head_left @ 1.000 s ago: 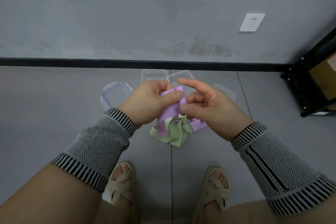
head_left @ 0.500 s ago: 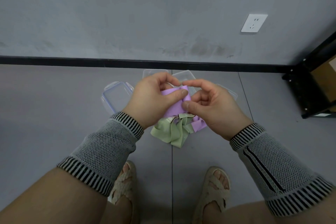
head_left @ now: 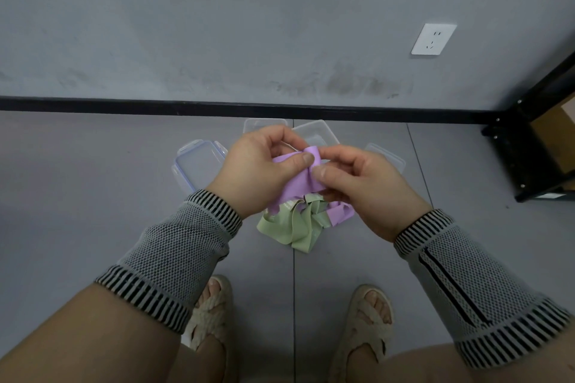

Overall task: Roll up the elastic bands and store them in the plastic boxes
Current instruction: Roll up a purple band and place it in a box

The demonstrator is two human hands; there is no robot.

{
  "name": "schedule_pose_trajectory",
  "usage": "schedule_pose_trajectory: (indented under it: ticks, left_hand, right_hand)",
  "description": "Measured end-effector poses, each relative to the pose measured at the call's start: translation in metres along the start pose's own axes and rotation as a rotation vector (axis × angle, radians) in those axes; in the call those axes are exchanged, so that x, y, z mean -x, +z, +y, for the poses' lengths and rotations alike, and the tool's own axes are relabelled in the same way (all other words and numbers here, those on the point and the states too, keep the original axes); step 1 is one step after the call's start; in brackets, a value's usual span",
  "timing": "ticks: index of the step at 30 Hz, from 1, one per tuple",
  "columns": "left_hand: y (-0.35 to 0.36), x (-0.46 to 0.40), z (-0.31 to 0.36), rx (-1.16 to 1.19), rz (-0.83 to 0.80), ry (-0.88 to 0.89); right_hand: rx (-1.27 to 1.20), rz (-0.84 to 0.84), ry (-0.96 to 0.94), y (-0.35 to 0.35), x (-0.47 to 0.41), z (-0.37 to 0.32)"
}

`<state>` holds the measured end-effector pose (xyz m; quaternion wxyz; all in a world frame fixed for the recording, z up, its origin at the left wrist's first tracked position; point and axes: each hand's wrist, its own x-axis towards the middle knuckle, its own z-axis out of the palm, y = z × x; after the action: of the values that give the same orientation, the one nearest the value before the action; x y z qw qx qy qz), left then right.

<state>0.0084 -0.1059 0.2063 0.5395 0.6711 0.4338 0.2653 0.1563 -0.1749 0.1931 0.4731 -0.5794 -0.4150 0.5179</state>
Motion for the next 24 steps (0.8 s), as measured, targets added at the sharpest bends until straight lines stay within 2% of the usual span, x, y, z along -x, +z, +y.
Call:
schedule_pose_trajectory:
  ticks: [8,13,18,24]
  left_hand:
    - [0.002,-0.002,-0.001,-0.017,0.012,-0.034]
    - [0.004,-0.004,0.001,0.116,0.048,-0.104]
    - [-0.001,-0.007,-0.001,0.301,0.100,-0.221]
    - [0.003,-0.006,0.004,0.322,0.069,-0.238]
  right_hand:
    - [-0.017,0.027,0.002,-0.004,0.001,0.000]
    - [0.013,0.085,-0.055,-0.001,0.003,-0.002]
    - [0.041,0.052,-0.132,0.002,0.008,-0.006]
    - [0.044,0.098,-0.159,0.006,0.009,-0.006]
